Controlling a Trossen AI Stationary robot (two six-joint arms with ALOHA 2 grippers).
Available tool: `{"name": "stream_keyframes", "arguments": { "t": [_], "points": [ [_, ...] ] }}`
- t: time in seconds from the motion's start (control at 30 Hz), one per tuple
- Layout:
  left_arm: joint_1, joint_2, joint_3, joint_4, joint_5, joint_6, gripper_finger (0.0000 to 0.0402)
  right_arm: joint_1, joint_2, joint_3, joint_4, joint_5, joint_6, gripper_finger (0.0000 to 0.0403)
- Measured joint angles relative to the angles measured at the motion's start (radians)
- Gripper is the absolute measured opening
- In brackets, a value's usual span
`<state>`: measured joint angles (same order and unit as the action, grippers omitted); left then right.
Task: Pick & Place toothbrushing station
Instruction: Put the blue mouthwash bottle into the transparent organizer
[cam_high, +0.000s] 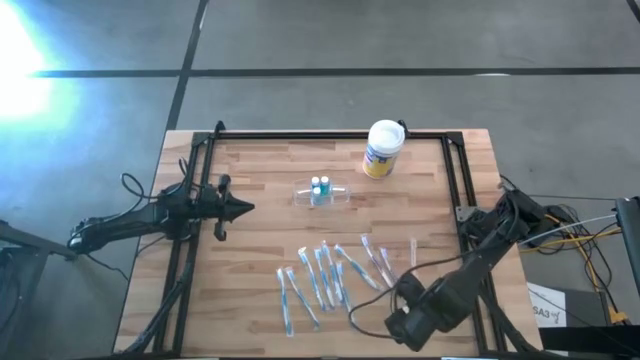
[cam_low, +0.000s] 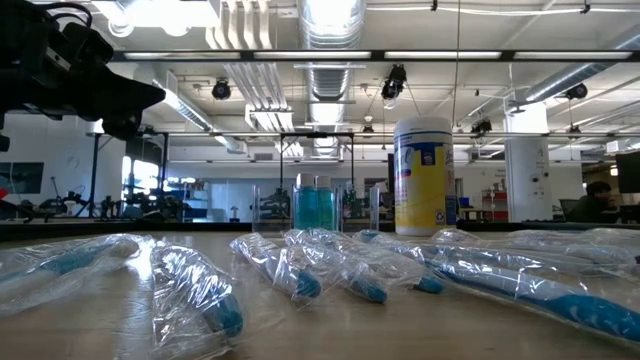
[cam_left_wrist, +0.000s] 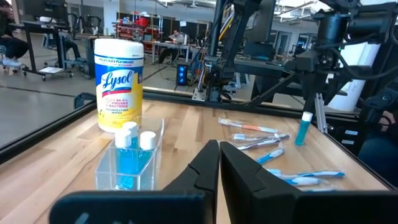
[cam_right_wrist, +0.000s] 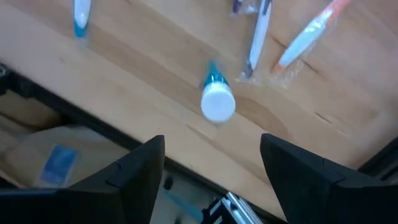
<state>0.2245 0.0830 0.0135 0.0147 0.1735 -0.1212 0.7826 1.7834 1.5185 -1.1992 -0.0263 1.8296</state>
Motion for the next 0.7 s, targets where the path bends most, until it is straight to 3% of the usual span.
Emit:
{"name": "stream_keyframes", "arguments": {
  "t": [0.23, 0.7],
  "points": [
    [0.0, 0.0, 0.0, 0.0, 0.0, -0.014, 0.0014, -0.006, 0.045, -0.001, 0.0, 0.05, -0.022, 0.026],
    [0.0, 0.0, 0.0, 0.0, 0.001, -0.032, 0.0016, -0.006, 0.078, -0.001, -0.001, 0.041, -0.04, 0.0223]
  ]
}}
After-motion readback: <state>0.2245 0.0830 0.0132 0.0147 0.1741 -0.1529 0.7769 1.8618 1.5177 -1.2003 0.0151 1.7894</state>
